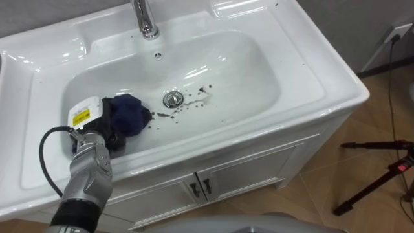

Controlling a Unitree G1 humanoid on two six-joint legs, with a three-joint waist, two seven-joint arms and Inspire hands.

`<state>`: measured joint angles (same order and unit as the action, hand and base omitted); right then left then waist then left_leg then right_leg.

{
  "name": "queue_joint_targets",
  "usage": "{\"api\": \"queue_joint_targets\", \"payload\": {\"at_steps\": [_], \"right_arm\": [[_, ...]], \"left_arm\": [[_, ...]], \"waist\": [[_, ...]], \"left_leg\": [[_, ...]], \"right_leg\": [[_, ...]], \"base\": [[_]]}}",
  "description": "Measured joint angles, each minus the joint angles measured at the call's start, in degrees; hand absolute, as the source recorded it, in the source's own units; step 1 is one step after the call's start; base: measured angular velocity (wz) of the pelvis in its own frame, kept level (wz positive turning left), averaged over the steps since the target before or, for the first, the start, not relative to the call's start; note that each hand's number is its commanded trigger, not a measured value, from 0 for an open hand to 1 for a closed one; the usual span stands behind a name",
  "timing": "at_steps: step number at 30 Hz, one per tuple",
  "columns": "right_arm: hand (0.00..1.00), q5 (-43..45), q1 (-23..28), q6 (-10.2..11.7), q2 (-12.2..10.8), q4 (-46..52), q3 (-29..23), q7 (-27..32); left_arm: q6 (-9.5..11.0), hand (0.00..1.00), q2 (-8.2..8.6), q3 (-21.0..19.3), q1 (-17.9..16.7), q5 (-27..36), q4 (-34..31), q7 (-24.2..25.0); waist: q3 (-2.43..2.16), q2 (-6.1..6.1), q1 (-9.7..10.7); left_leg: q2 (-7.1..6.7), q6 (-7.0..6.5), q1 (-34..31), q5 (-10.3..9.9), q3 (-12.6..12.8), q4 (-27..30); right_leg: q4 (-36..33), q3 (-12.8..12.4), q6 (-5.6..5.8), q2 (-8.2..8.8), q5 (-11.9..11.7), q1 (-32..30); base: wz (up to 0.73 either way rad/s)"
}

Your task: Wipe basin

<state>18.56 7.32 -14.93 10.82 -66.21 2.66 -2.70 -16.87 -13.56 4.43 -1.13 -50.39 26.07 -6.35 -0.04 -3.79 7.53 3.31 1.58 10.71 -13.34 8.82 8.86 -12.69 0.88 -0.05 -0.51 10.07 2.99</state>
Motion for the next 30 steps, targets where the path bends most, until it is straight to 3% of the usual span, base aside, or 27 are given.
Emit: {"api": "queue_joint_targets", "payload": {"at_steps": [14, 27, 30], "right_arm": [[0.00, 0.1, -1.1, 0.1, 0.1, -0.9, 0.8, -0.6], [0.00, -0.3, -2.2, 1.2, -0.1, -1.4, 2.9, -1.0], [0.00, -0.3, -2.2, 1.2, -0.6, -1.4, 3.0, -1.0]], "left_arm": [[-1.4, 1.00, 0.46, 6.4, 1.4, -1.7, -1.3, 4.9], [-1.5, 1.00, 0.79, 11.7, 2.7, -1.7, -3.1, 5.0], [-1.6, 1.00, 1.72, 13.5, 3.1, -1.9, -4.4, 6.1]], "waist": [[0.15, -0.10, 1.9], [0.58, 0.48, 2.3], [0.59, 0.46, 2.3]], "left_leg": [[-0.11, 0.00, -0.1, 0.0, 0.5, 0.1], [-0.16, -0.01, -0.6, 0.0, 0.3, -0.1], [-0.20, -0.01, -0.7, 0.0, 0.3, -0.1]], "right_leg": [[0.2, -0.6, 0.17, 0.06, 0.1, 0.0], [1.1, -0.1, 0.38, 0.20, 0.0, 0.0], [1.9, 0.0, 0.45, 0.23, -0.2, 0.1]], "base": [[-0.01], [0.02], [0.00]]}}
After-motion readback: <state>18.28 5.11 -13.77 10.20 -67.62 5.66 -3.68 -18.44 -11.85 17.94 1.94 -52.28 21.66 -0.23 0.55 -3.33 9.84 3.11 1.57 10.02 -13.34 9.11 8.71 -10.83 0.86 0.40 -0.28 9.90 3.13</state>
